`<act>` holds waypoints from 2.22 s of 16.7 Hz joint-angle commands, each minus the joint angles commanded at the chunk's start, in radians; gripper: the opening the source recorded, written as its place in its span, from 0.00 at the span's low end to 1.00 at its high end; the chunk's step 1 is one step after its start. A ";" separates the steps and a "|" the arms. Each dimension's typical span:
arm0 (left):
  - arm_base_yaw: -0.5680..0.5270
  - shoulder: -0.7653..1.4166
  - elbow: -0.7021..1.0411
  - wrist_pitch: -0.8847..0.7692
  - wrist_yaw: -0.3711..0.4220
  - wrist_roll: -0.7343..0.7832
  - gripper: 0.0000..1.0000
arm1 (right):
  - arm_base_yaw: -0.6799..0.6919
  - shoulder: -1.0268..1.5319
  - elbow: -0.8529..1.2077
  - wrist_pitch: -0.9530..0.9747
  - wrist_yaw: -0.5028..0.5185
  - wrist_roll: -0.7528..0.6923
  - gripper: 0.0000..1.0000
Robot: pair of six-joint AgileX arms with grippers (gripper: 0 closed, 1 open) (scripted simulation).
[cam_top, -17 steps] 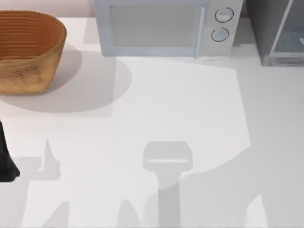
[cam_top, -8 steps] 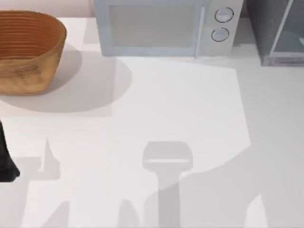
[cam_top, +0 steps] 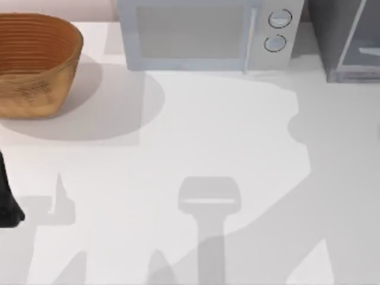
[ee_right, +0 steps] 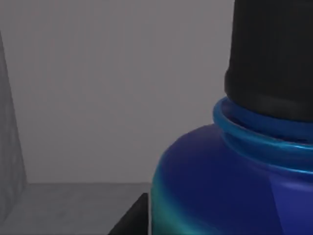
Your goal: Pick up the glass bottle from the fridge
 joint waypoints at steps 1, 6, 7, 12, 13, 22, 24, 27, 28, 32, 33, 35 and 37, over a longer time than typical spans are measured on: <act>0.000 0.000 0.000 0.000 0.000 0.000 1.00 | 0.000 -0.012 0.004 -0.013 0.000 0.000 0.00; 0.000 0.000 0.000 0.000 0.000 0.000 1.00 | -0.001 -0.012 -0.001 -0.012 -0.001 0.001 0.00; 0.000 0.000 0.000 0.000 0.000 0.000 1.00 | -0.003 -0.021 -0.014 -0.006 -0.002 -0.001 0.00; 0.000 0.000 0.000 0.000 0.000 0.000 1.00 | -0.027 -0.134 -0.218 0.075 -0.022 -0.005 0.00; 0.000 0.000 0.000 0.000 0.000 0.000 1.00 | -0.033 -0.164 -0.276 0.096 -0.028 -0.004 0.00; 0.000 0.000 0.000 0.000 0.000 0.000 1.00 | -0.047 -0.280 -0.471 0.186 -0.055 0.005 0.00; 0.000 0.000 0.000 0.000 0.000 0.000 1.00 | -0.045 -0.288 -0.475 0.180 -0.054 0.005 0.00; 0.000 0.000 0.000 0.000 0.000 0.000 1.00 | -0.032 -0.370 -0.512 0.131 -0.043 0.001 0.00; 0.000 0.000 0.000 0.000 0.000 0.000 1.00 | -0.025 -0.418 -0.533 0.104 -0.036 -0.001 0.00; 0.000 0.000 0.000 0.000 0.000 0.000 1.00 | 0.012 -0.707 -0.658 -0.054 0.001 -0.007 0.00; 0.000 0.000 0.000 0.000 0.000 0.000 1.00 | 0.023 -0.801 -0.698 -0.105 0.011 -0.008 0.00; 0.000 0.000 0.000 0.000 0.000 0.000 1.00 | 0.047 -1.009 -0.787 -0.216 0.034 -0.008 0.00; 0.000 0.000 0.000 0.000 0.000 0.000 1.00 | 0.074 -1.233 -0.884 -0.335 0.057 -0.007 0.00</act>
